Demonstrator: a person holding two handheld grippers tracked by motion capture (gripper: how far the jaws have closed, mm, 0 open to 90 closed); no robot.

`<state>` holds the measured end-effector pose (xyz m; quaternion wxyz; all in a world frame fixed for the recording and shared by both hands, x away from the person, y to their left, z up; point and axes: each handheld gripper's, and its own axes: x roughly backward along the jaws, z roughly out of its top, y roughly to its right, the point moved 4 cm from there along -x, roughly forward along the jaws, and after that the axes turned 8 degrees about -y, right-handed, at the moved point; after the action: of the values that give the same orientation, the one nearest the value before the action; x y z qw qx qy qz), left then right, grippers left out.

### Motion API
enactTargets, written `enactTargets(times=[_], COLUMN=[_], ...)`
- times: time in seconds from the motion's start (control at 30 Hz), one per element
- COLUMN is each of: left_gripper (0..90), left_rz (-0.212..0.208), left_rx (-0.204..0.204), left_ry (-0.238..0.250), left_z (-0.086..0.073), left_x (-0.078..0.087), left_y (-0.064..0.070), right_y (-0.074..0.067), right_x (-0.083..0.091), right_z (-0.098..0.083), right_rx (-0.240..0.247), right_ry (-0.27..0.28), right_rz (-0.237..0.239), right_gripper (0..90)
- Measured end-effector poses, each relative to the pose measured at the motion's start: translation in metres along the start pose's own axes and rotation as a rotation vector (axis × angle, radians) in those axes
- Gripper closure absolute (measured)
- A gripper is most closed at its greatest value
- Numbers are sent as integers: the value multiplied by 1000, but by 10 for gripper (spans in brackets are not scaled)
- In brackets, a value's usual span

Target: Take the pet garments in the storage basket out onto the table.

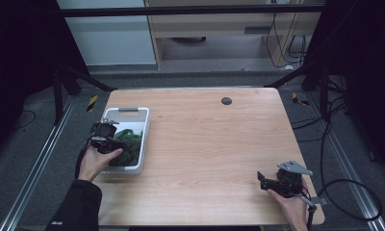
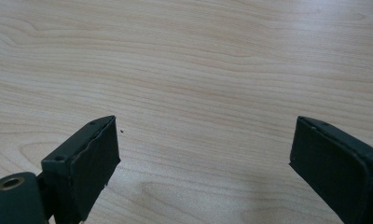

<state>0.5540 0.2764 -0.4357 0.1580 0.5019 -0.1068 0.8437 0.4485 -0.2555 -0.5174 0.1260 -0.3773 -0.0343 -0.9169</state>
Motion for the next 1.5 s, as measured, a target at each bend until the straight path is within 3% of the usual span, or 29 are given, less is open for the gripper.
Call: enactTargets(times=[0.3,0.6,0.73,0.93,1.5], left_gripper=[202,257,283,339,679], left_rz=[-3,-11,11,15,-4], left_rx=[-3,-5,-21,-15,13], left_ry=[-71,-112,-145,-154,-200], left_z=[0,0,0,-1,-5], left_x=[-10,-18,-23,-28,-35], left_y=[1,0,1,0,-2], right_y=[0,0,-1,-1,-1], right_x=[-1,-2,-2,-3,-3], right_z=[0,0,0,0,0], right_rx=[9,13,11,16,16], right_ry=[-5,-6,-11,-12,-21], right_rz=[5,8,12,9,12], right_gripper=[80,81,81,80,78])
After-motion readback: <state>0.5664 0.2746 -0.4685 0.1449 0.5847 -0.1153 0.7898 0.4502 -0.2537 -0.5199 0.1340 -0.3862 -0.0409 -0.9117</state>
